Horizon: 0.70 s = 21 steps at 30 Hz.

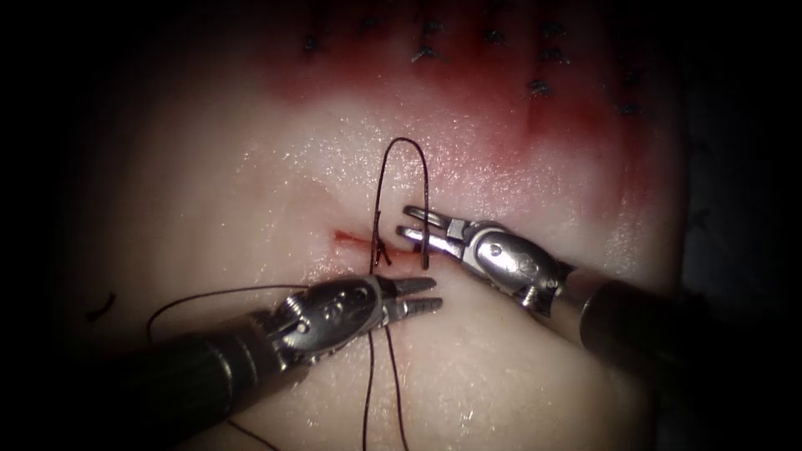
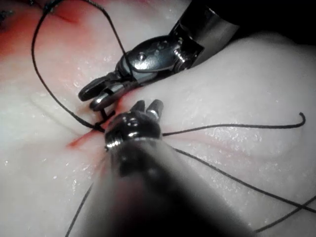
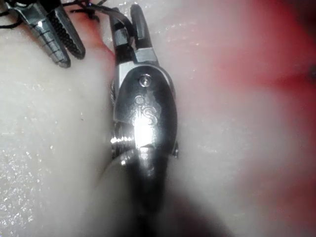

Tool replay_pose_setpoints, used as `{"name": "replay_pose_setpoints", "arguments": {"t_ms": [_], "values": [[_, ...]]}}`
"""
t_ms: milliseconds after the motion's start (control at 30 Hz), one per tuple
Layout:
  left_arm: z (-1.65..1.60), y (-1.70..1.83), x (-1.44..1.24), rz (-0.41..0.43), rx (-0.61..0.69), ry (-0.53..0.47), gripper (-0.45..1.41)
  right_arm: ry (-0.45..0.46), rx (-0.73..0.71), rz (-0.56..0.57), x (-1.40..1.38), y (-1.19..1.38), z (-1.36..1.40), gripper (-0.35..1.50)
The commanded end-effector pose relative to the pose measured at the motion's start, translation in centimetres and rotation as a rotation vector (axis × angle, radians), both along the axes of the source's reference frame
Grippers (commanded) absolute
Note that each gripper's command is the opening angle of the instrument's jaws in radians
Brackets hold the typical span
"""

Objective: Wound Closure
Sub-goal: Throw needle through top tissue with right needle holder

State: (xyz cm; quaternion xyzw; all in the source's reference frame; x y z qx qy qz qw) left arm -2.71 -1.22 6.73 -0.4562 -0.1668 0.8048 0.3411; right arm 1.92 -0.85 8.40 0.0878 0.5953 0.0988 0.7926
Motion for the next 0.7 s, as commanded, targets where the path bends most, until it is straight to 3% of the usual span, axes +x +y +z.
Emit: {"name": "replay_pose_setpoints", "arguments": {"t_ms": [33, 367, 700], "values": [[0.07, 0.00, -0.05, 0.002, 0.004, 0.002, 0.06, 0.006, 0.008, 0.003, 0.08, 0.12, -0.06, -0.35], [0.45, -0.35, 0.22, 0.009, 0.049, 0.029, 0.06, 0.015, 0.003, 0.045, 0.09, 0.50, -0.35, -0.35], [0.60, -0.49, 0.25, 0.007, 0.058, 0.041, 0.06, 0.048, -0.005, 0.103, 0.06, 0.79, -0.63, -0.35]]}}
